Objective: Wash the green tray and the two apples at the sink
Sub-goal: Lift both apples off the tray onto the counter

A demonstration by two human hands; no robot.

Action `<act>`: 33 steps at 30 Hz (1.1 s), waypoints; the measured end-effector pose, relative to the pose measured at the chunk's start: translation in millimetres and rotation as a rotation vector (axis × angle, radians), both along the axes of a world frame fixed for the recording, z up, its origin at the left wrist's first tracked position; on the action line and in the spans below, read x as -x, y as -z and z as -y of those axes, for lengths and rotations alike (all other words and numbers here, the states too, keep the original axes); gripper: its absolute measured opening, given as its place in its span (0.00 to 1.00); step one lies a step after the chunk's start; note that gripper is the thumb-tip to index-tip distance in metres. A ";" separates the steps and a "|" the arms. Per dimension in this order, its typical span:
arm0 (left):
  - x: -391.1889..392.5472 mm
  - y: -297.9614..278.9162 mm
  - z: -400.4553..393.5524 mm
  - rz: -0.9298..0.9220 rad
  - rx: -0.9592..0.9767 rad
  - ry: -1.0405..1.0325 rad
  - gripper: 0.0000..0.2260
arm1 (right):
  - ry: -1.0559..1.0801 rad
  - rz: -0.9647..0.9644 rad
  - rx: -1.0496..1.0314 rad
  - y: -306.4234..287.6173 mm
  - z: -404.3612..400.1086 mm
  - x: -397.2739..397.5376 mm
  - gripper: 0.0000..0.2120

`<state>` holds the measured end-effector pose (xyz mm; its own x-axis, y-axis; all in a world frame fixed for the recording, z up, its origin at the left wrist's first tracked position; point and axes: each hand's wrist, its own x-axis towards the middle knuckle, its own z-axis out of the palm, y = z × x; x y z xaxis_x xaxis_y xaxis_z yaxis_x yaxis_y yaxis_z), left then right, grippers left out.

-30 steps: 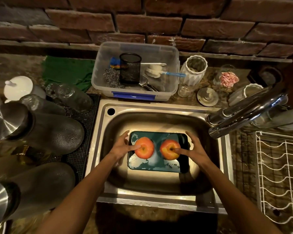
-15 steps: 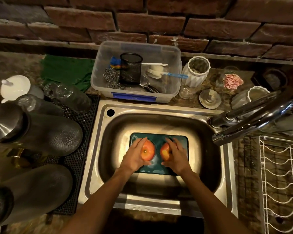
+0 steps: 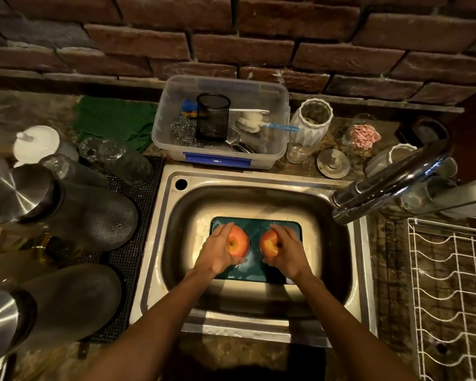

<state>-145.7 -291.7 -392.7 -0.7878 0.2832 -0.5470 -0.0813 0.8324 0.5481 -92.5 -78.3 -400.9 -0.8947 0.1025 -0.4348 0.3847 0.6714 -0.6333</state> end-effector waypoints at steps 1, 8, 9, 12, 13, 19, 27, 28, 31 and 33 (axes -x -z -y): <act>-0.8 -4.0 0.0 -0.002 0.001 -0.013 0.51 | 0.008 -0.011 0.005 -3.1 -0.7 -1.8 0.46; 1.2 -38.8 3.5 -0.085 -0.023 -0.069 0.49 | 0.127 -0.097 0.055 -40.7 -4.8 -1.3 0.55; 0.9 -45.6 4.1 -0.104 -0.031 -0.076 0.49 | 0.136 -0.105 0.063 -47.8 -5.2 -1.8 0.56; -3.1 -68.7 7.7 -0.146 -0.057 -0.092 0.48 | 0.192 -0.104 0.115 -69.3 -4.4 -5.5 0.57; -4.6 -75.8 9.3 -0.152 -0.070 -0.096 0.48 | 0.201 -0.106 0.121 -75.4 -4.3 -6.2 0.56; -19.6 -126.8 26.6 -0.219 -0.090 -0.146 0.50 | 0.189 -0.130 0.082 -128.0 3.6 -11.5 0.51; -52.6 -199.2 68.6 -0.317 -0.091 -0.148 0.50 | 0.045 -0.260 -0.019 -194.6 30.1 -28.6 0.49; -56.5 -207.1 73.5 -0.337 -0.090 -0.150 0.49 | 0.028 -0.273 -0.019 -201.3 34.8 -30.5 0.49; -76.8 -233.8 90.7 -0.388 -0.077 -0.167 0.49 | -0.035 -0.314 -0.001 -224.5 52.7 -40.6 0.48; -91.2 -248.4 101.6 -0.420 -0.087 -0.198 0.49 | -0.065 -0.339 0.016 -238.8 65.0 -46.1 0.47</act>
